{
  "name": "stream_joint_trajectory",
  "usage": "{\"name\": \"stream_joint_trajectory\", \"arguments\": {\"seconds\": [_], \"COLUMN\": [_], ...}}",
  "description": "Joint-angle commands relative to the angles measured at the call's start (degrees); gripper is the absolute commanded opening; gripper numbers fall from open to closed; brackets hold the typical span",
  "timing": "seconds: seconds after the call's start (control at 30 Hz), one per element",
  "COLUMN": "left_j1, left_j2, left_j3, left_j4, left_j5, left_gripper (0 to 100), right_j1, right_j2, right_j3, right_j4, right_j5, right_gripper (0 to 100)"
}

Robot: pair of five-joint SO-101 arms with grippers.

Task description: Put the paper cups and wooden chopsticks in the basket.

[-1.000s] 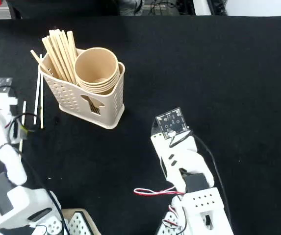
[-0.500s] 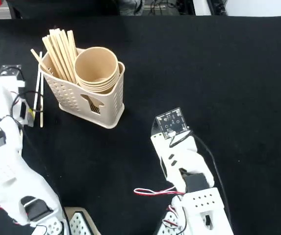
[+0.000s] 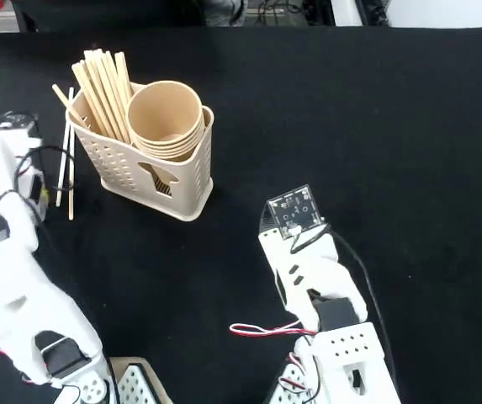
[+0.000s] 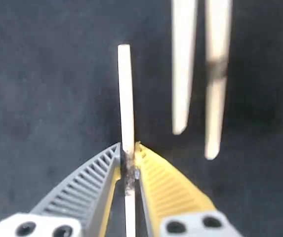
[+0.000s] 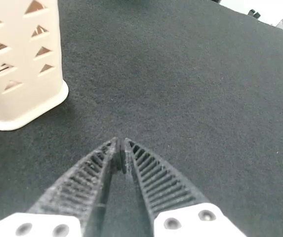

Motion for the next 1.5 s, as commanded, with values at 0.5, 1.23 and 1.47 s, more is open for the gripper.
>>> {"name": "stream_joint_trajectory", "arguments": {"seconds": [0.5, 1.23, 1.47], "left_j1": [4.44, 23.78, 23.69], "left_j2": [-94.33, -79.38, -67.96], "left_j3": [40.31, 43.74, 40.92], "left_j4": [-21.54, -77.63, -77.36], "left_j5": [8.97, 48.26, 48.26], "left_gripper": [3, 3, 3], "right_j1": [0.62, 0.53, 0.26], "right_j2": [-0.57, -0.57, -0.40], "right_j3": [-0.04, -0.04, -0.04], "right_j4": [1.32, 0.97, 0.09], "right_j5": [0.53, 0.53, 0.62], "right_gripper": [1.5, 1.5, 1.5]}}
